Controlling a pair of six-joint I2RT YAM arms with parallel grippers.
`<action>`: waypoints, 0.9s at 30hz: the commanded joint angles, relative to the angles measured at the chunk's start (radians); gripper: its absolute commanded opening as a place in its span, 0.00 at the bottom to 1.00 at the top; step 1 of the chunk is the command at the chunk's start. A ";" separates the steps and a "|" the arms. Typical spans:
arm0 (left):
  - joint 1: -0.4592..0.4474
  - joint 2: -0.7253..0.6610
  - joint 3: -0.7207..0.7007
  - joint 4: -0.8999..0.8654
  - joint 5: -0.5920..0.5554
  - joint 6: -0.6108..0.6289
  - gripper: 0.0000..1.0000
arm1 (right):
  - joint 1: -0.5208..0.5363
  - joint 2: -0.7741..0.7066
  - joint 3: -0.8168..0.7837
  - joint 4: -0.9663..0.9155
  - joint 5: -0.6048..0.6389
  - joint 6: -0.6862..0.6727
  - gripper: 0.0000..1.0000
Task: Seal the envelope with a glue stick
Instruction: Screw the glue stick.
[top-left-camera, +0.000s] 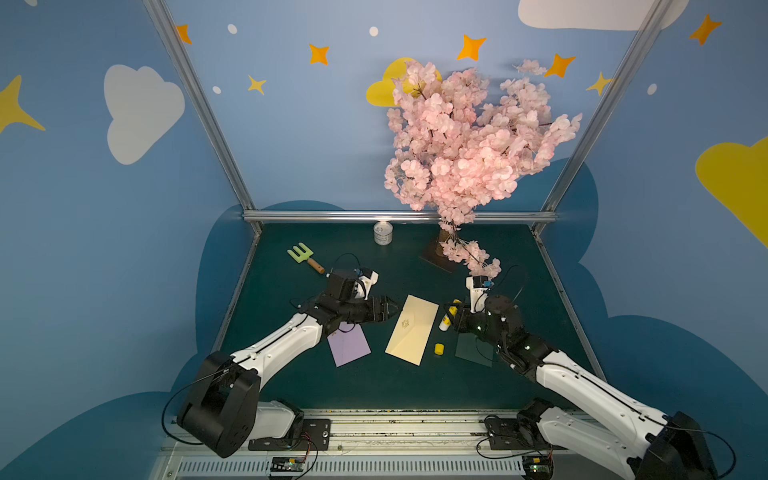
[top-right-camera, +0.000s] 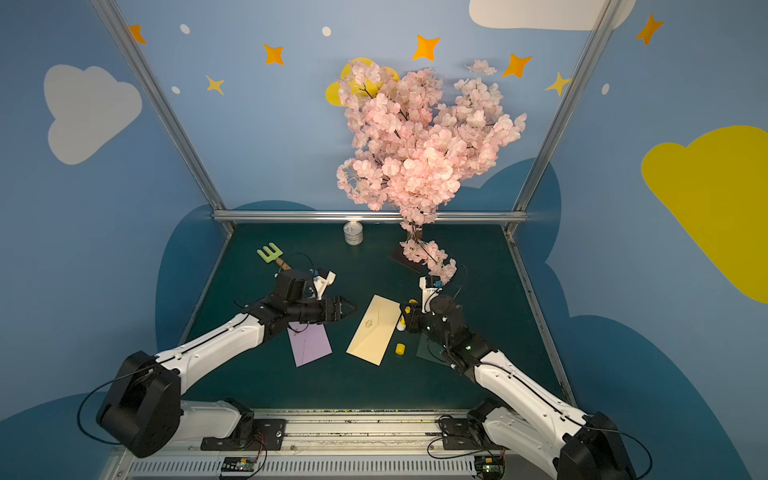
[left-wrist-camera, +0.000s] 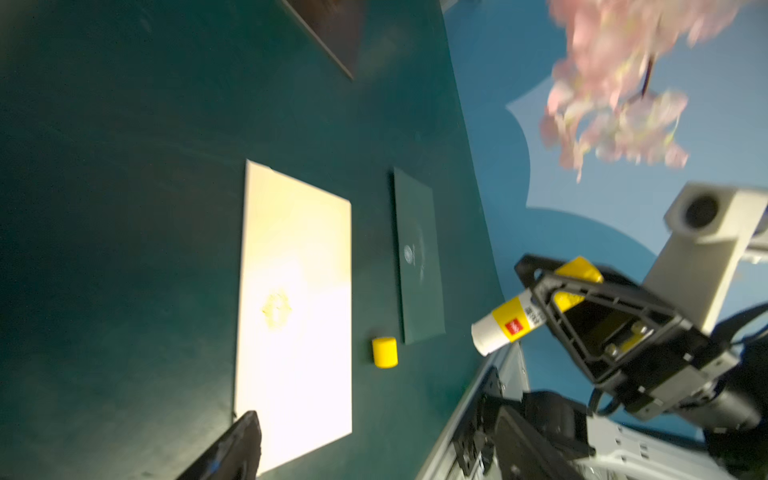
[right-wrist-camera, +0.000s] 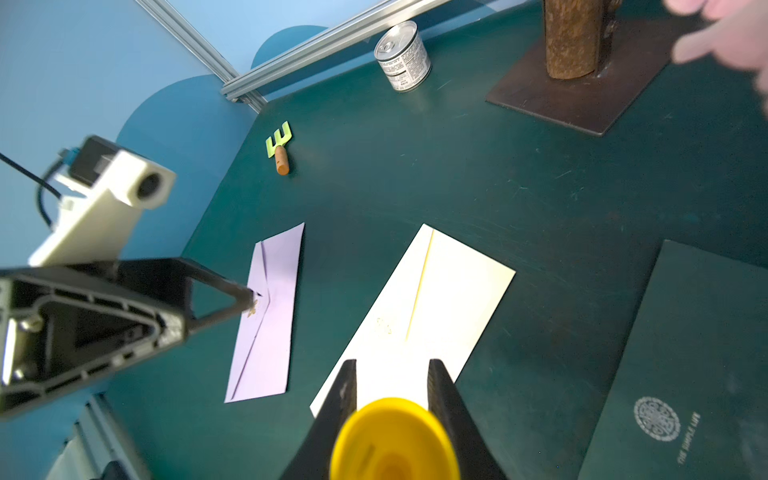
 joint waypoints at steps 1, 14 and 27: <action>-0.055 0.027 0.014 0.166 0.092 0.064 0.91 | -0.025 -0.018 0.060 -0.156 -0.198 0.042 0.00; -0.217 0.206 0.143 0.332 0.295 0.136 0.93 | -0.053 -0.001 0.110 -0.108 -0.497 0.216 0.00; -0.246 0.225 0.145 0.356 0.295 0.086 0.53 | -0.073 0.023 0.104 -0.064 -0.515 0.243 0.00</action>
